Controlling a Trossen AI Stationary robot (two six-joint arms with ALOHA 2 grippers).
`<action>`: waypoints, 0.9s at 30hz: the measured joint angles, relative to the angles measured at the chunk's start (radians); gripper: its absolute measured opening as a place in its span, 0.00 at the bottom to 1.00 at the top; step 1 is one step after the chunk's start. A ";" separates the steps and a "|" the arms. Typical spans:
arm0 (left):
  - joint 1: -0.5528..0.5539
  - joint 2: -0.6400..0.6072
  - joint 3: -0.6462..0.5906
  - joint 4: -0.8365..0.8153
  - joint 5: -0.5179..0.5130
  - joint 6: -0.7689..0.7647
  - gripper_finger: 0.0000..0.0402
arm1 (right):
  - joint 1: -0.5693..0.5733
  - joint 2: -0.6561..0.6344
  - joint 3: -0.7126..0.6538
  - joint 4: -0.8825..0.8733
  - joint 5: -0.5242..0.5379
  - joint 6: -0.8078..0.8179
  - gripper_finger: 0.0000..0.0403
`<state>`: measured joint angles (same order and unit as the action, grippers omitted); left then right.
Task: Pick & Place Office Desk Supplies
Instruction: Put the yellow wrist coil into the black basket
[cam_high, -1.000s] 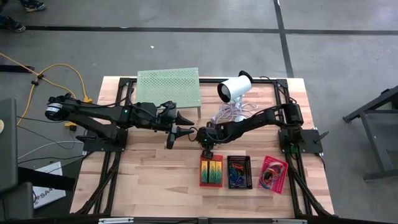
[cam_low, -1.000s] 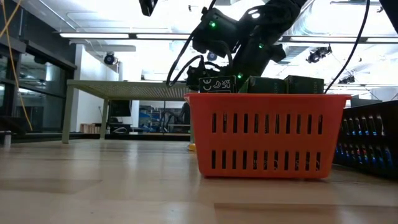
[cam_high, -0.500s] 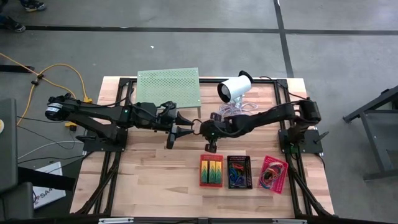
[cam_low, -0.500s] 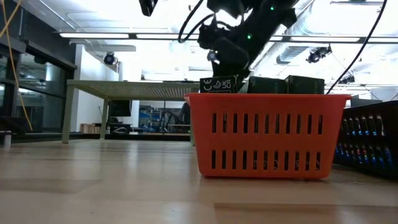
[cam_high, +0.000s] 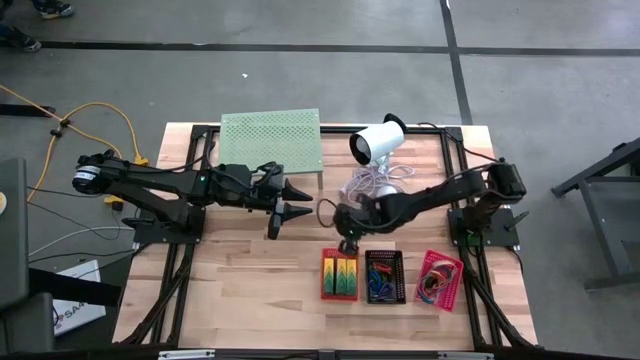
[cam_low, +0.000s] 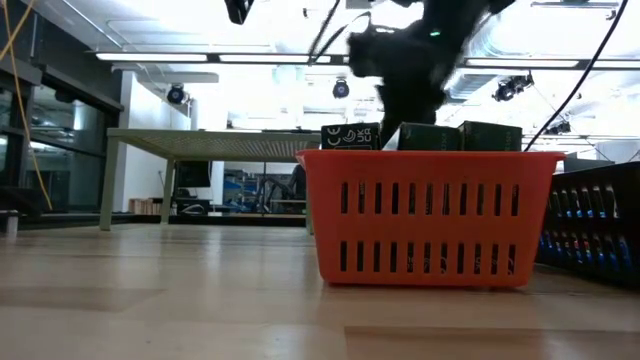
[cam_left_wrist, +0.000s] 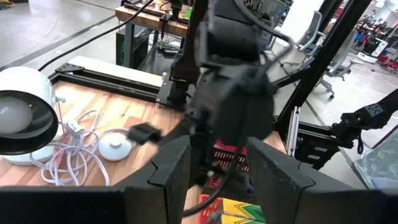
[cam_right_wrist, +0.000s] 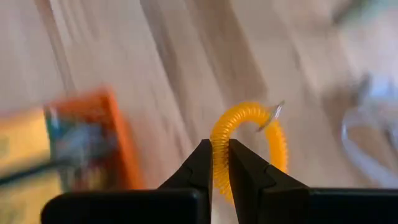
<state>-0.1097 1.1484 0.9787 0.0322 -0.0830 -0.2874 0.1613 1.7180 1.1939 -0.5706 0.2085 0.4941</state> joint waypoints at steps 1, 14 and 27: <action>0.000 0.000 0.000 0.000 0.000 0.000 0.38 | 0.017 -0.007 -0.002 -0.033 0.001 0.040 0.06; 0.000 0.000 0.000 0.004 0.000 0.000 0.38 | 0.282 -0.037 0.000 -0.245 0.059 0.672 0.06; 0.000 0.000 0.000 0.006 0.000 0.000 0.38 | 0.438 -0.036 0.000 -0.298 0.108 1.045 0.06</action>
<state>-0.1093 1.1484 0.9787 0.0380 -0.0830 -0.2874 0.5991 1.6817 1.1942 -0.8684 0.3161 1.5386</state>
